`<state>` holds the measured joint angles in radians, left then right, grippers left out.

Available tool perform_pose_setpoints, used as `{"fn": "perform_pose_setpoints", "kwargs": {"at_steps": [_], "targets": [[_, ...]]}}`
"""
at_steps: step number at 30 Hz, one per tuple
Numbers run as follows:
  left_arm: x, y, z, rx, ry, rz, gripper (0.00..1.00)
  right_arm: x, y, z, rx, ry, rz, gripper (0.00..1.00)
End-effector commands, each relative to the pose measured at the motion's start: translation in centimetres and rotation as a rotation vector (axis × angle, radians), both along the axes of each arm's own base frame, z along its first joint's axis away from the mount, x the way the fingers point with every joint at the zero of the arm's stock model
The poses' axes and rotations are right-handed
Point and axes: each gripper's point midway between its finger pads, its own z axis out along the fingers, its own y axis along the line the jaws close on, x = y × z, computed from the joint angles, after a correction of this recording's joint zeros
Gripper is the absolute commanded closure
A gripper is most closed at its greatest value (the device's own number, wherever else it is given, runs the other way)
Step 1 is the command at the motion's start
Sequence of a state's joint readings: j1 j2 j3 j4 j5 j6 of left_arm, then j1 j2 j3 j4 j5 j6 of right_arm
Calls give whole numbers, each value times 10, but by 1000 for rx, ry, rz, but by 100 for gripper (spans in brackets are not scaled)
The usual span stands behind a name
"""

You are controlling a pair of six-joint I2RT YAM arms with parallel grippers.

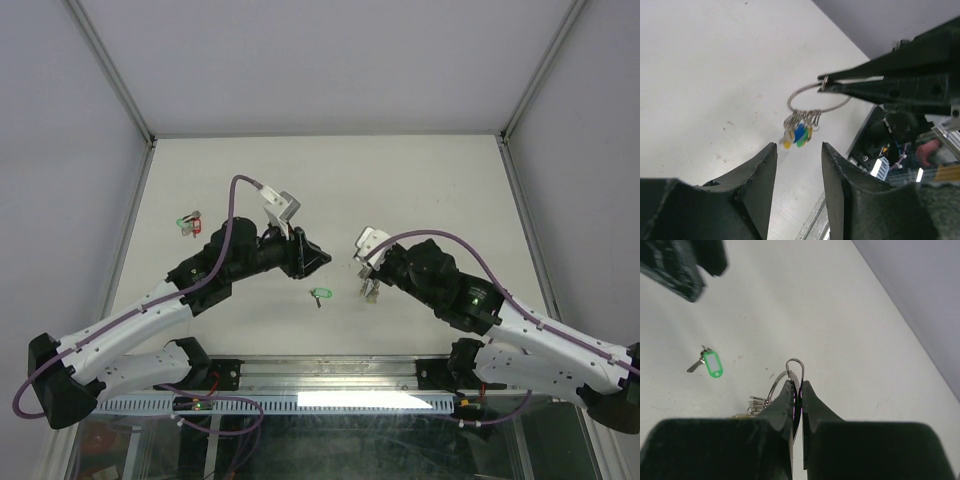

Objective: Put the keys on the keyring

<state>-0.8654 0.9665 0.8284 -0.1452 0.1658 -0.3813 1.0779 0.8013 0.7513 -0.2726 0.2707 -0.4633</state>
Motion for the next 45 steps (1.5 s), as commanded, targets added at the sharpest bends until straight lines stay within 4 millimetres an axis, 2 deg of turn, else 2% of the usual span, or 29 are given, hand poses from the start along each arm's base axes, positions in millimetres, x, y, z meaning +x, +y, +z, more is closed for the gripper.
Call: {"fn": "perform_pose_setpoints", "kwargs": {"at_steps": [1, 9, 13, 21, 32, 33, 45], "targets": [[2, 12, -46, 121, 52, 56, 61, 9, -12, 10, 105, 107, -76, 100], [2, 37, -150, 477, 96, 18, 57, 11, -12, 6, 118, 145, -78, 100], [5, 37, -178, 578, 93, -27, 55, 10, -11, 5, 114, 151, -69, 100], [14, 32, -204, 673, 33, -99, 58, 10, -8, 4, 119, 153, -55, 100], [30, 26, -207, 750, -46, -106, 59, 10, -5, 3, 119, 154, -42, 100], [29, 28, -216, 776, -38, -116, 59, 10, -5, 3, 119, 154, -43, 100], [32, 20, -223, 833, -99, -183, 64, 9, -7, 3, 121, 147, -46, 100]]}}
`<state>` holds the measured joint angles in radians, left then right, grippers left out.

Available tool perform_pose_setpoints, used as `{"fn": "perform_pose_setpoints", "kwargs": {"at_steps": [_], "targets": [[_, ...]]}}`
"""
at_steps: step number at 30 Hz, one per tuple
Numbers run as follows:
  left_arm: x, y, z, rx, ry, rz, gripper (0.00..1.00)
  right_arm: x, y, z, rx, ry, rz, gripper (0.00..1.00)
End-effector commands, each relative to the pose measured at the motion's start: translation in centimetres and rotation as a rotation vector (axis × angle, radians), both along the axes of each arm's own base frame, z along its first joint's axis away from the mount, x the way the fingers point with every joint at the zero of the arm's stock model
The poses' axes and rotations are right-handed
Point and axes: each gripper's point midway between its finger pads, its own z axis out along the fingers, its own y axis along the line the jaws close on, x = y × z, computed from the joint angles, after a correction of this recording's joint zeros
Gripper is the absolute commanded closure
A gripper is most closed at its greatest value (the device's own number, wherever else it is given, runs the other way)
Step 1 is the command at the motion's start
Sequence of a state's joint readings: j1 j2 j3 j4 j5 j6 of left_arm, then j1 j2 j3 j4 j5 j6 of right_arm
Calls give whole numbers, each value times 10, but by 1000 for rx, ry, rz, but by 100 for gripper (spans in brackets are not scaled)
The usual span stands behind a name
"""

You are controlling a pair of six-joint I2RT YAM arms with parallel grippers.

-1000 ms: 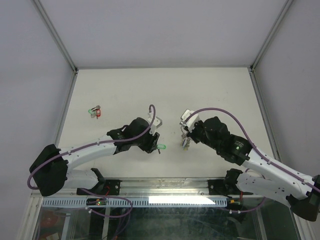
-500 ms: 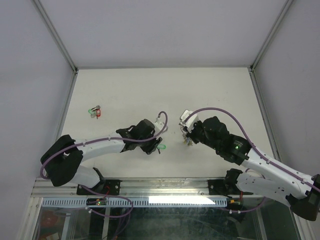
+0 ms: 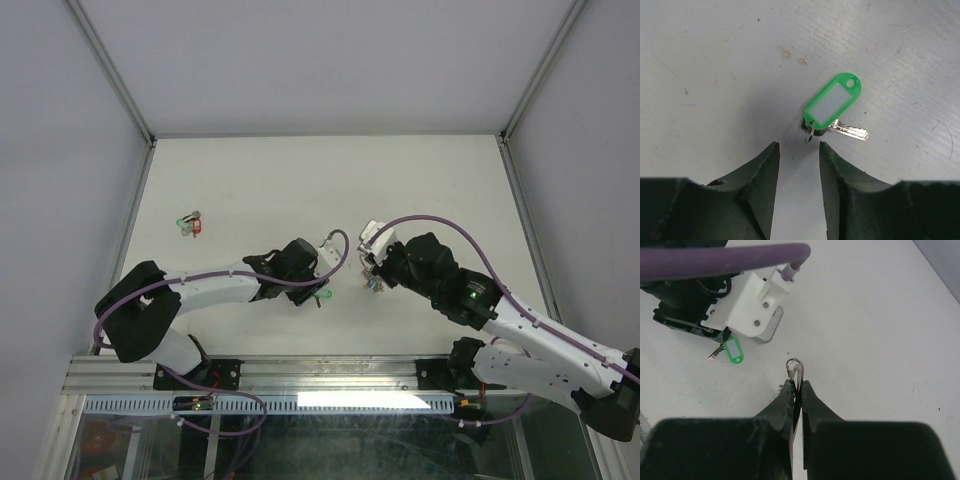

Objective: Put the keys on the keyring

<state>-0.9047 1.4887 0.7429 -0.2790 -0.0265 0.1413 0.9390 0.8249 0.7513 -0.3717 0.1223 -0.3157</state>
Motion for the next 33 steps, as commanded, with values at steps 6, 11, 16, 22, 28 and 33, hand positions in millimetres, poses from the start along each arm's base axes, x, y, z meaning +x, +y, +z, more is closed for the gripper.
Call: {"fn": "perform_pose_setpoints", "kwargs": {"at_steps": [6, 11, 16, 22, 28, 33], "targets": [[11, -27, 14, -29, -77, -87, 67, 5, 5, 36, 99, -70, -6, 100], [11, -29, 10, -17, -72, -101, 71, 5, 4, 35, 97, -71, -7, 100], [10, -30, 8, -11, -69, -116, 85, 6, 2, 35, 93, -76, -12, 100], [7, -31, 16, -34, -71, -118, 100, 5, -1, 35, 89, -77, -20, 100], [11, -31, 63, -137, -147, -67, 100, 5, -4, 40, 99, -94, -28, 100], [11, -27, 105, -242, -215, -17, 100, 5, -5, 48, 121, -112, -27, 100]]}}
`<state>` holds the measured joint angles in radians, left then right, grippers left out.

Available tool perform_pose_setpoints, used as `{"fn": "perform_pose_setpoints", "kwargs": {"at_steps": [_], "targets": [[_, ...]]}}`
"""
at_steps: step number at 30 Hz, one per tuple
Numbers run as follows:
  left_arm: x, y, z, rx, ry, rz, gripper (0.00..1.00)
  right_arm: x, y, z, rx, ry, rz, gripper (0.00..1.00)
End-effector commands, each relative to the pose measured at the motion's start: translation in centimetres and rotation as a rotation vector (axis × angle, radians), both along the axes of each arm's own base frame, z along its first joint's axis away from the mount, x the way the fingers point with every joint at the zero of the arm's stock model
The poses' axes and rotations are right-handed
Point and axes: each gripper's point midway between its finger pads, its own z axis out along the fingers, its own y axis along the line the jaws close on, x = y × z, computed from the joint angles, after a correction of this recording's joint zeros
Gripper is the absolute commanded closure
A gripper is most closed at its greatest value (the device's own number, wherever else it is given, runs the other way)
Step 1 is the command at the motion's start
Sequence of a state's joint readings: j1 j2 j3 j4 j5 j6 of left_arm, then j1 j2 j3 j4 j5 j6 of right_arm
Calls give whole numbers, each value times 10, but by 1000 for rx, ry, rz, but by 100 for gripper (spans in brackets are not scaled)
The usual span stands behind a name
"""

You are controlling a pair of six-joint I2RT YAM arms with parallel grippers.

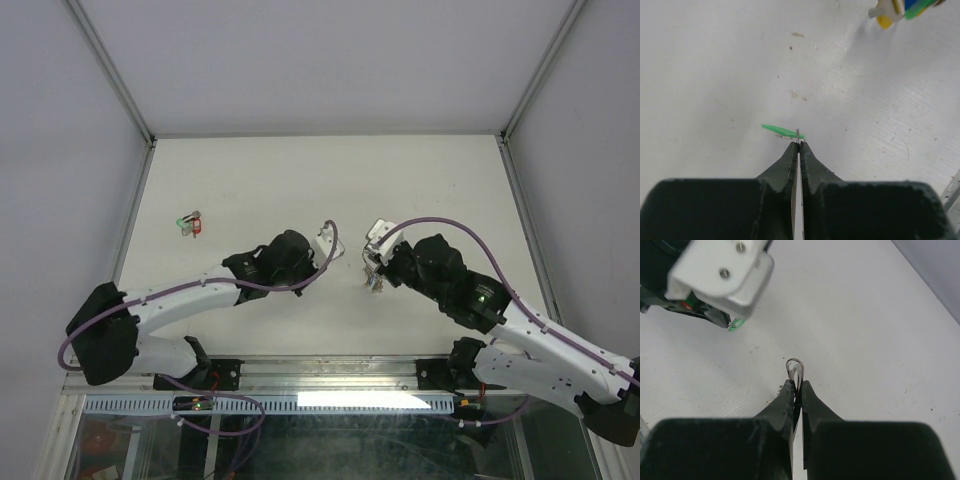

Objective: Put the keys on the keyring

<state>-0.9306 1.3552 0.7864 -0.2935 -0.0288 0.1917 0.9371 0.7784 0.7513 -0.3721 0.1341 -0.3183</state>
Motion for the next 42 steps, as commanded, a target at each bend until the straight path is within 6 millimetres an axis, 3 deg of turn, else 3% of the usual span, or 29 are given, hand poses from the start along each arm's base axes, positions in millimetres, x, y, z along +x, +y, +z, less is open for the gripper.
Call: {"fn": "perform_pose_setpoints", "kwargs": {"at_steps": [1, 7, 17, 19, 28, 42], "targets": [[5, -6, 53, -153, -91, 56, 100, 5, 1, 37, 95, -83, -11, 100], [-3, -4, 88, -251, -138, 29, 100, 2, 6, 52, 151, -105, 16, 100], [-5, -7, 187, -496, -313, -2, 100, -9, 30, 64, 234, -58, 115, 100], [-5, -8, 197, -507, -329, -11, 100, -10, 33, 68, 245, -46, 120, 100], [-22, -19, 216, -488, -394, -139, 100, -5, 53, 78, 286, 91, 84, 100], [-33, -36, 214, -451, -408, -206, 100, -14, 75, 80, 299, 134, 124, 100]]}}
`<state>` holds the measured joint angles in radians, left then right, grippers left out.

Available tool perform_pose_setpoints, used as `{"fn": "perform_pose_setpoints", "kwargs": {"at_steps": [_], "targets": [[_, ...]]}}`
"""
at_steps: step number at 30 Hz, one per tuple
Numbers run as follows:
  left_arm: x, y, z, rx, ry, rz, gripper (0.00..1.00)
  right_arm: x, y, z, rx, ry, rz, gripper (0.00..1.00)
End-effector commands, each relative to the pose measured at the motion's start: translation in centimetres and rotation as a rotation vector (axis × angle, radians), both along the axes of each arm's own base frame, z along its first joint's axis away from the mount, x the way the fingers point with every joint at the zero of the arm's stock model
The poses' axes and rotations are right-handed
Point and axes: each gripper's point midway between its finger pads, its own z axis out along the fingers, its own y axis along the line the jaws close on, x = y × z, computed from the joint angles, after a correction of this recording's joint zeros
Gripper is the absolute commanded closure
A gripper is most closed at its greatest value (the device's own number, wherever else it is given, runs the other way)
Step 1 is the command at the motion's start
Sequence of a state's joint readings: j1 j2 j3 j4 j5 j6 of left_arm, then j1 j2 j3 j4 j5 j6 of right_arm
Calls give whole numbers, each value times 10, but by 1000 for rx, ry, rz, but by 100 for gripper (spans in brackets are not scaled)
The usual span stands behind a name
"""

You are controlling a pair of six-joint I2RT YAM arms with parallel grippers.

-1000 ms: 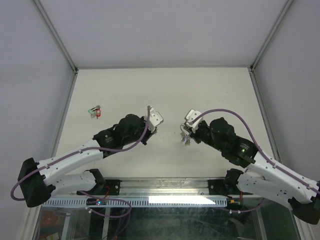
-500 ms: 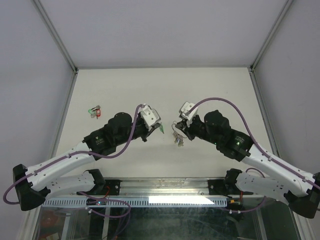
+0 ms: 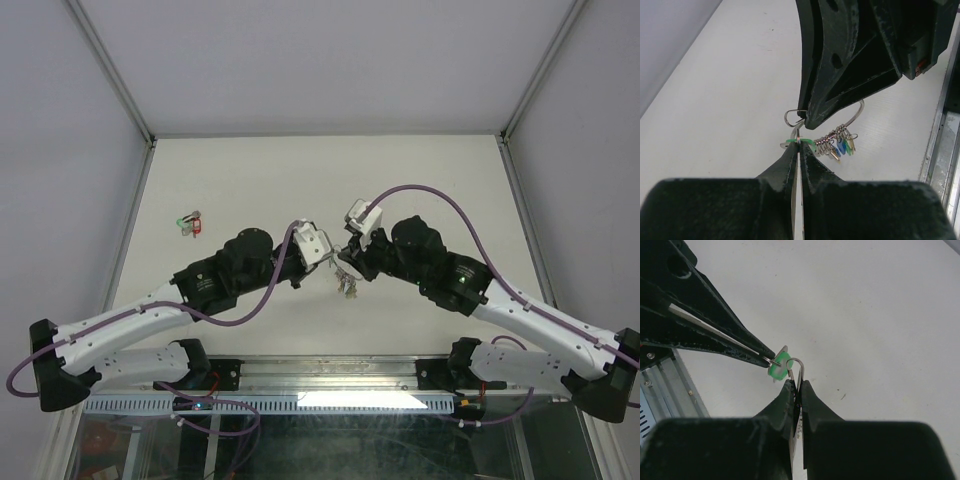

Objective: Put the keys on the keyring

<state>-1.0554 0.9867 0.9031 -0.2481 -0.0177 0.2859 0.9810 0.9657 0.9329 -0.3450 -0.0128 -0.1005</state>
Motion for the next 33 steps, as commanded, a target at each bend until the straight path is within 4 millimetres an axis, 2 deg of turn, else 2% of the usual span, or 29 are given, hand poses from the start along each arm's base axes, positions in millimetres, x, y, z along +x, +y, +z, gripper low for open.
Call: {"fn": "perform_pose_setpoints", "kwargs": {"at_steps": [1, 12, 33], "targets": [[-2, -8, 27, -45, -54, -25, 100, 0, 12, 48, 131, -51, 12, 100], [-3, -10, 24, -30, -58, -25, 100, -4, 14, 52, 151, -50, 23, 100], [3, -8, 23, -8, -70, 8, 100, -8, 20, 46, 149, -28, 50, 100]]}}
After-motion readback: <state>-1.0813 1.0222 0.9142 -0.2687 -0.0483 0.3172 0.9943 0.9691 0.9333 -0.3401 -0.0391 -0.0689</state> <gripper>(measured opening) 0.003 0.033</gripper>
